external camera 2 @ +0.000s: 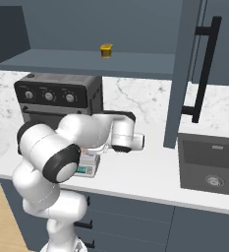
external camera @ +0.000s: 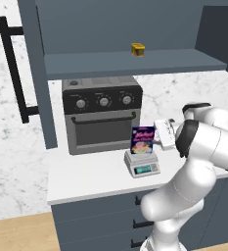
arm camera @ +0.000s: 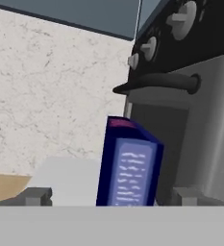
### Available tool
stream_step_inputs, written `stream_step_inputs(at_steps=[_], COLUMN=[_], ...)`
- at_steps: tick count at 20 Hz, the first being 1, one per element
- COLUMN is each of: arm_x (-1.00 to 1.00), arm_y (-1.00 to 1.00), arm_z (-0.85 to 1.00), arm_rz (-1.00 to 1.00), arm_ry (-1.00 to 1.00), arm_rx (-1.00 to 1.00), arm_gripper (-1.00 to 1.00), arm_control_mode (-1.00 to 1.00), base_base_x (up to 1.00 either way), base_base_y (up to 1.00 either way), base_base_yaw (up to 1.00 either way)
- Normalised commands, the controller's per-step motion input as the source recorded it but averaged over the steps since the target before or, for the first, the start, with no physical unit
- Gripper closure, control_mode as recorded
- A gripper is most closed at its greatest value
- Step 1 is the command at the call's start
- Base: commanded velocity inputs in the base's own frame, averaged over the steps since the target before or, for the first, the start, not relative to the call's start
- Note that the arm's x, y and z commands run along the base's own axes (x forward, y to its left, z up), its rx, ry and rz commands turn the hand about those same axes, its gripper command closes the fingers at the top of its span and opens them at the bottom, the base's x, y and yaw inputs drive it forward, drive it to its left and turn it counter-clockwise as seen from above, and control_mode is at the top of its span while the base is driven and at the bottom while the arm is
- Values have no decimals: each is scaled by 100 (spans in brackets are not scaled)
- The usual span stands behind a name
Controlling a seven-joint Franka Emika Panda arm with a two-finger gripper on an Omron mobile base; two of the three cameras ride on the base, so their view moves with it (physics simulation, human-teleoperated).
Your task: Pick the cereal and place it on the digital scale for weighing, and close the cabinet.
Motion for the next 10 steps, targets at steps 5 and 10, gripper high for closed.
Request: stream_step_inputs(at_steps=[5,10], arm_x=[-31,-84], arm_y=[-51,-26], arm_z=[13,9], arm_rz=[-3,-13], arm_ry=[-26,-31], arm_rx=[15,20], arm_gripper=[-100,-100], arm_control_mode=[-100,-100], base_base_x=[0,0], base_base_y=[0,0], base_base_yaw=[0,0])
